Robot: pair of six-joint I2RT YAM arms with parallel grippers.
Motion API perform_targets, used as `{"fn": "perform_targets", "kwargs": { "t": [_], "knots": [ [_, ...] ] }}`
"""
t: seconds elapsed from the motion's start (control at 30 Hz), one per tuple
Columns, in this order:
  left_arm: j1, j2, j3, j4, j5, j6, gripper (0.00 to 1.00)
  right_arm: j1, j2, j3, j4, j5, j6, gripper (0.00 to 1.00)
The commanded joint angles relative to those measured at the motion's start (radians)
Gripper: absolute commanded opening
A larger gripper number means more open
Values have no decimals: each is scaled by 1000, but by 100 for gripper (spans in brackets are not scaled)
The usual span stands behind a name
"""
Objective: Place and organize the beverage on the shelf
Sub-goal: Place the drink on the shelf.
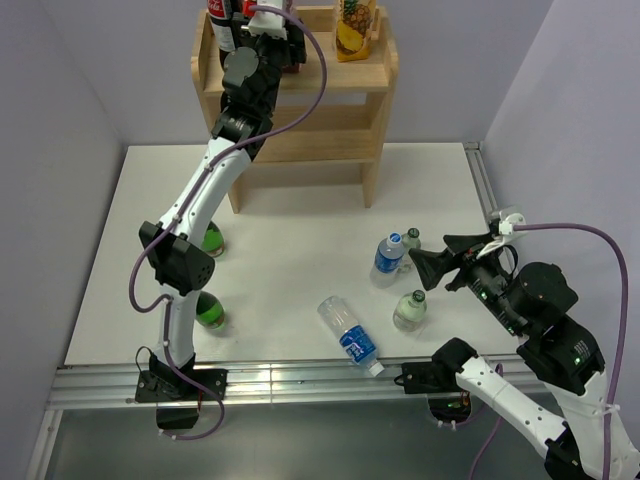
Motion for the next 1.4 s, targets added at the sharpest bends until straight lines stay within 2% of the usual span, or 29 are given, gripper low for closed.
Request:
{"fn": "perform_targets", "kwargs": {
  "t": [0.0,0.2,0.4,0.53,0.57,0.67,0.8,0.9,1.07,1.37],
  "knots": [
    [-1,7,79,187,68,-13,25,2,-13,-6,42,-7,7,89],
    [-1,37,71,190,75,-14,45,2,-19,-15,45,-17,7,89],
    [1,58,72,196,81,-10,59,2,-27,-21,50,-20,6,88],
    [-1,64,77,187,90,-6,59,2,-28,-29,58,-24,6,88],
    [-1,67,80,175,94,-6,54,2,-25,-29,59,-24,6,88],
    [-1,69,97,147,92,-8,48,2,-24,-30,59,-26,6,88],
    [-4,57,164,13,75,-37,46,2,-22,-30,59,-29,9,88],
    [-10,-3,126,-26,52,-63,43,2,-21,-27,56,-32,10,88],
    [-25,-14,170,-94,15,-59,43,2,-13,-18,52,-40,10,87],
    [-53,-26,183,-69,10,-3,46,2,1,-27,58,-44,12,87]
  ]
}}
